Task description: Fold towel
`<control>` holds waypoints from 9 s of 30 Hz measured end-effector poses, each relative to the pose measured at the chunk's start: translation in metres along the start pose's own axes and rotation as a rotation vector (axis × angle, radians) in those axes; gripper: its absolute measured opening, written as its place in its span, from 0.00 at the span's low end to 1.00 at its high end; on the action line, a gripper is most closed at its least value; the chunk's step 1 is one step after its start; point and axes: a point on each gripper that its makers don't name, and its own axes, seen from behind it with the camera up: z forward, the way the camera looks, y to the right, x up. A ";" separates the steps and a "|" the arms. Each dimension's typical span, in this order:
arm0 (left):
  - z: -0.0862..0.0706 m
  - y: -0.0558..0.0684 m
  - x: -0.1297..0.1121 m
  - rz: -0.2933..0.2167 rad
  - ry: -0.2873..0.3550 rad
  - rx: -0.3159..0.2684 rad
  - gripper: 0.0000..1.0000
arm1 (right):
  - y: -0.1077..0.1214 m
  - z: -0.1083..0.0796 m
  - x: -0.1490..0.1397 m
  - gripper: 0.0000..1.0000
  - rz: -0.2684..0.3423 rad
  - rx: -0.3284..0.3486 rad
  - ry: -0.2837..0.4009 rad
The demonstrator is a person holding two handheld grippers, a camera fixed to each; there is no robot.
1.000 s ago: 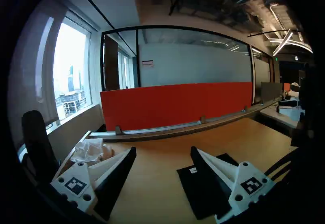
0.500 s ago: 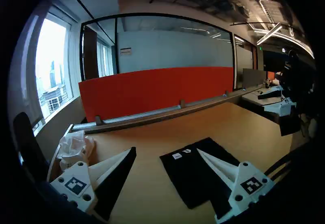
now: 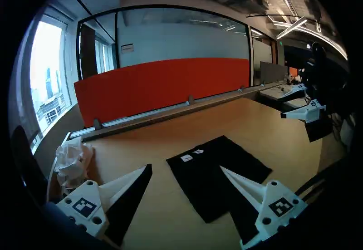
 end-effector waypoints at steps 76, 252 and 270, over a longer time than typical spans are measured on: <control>0.076 0.080 -0.214 0.085 -0.432 -0.241 0.89 | -0.059 0.050 -0.223 0.91 -0.004 0.244 -0.407; 0.123 0.072 -0.130 -0.093 -0.553 -0.169 0.13 | 0.010 0.073 -0.152 0.17 -0.001 0.200 -0.504; 0.149 0.061 -0.141 -0.080 -0.534 -0.142 0.24 | 0.022 0.092 -0.170 0.22 -0.006 0.135 -0.542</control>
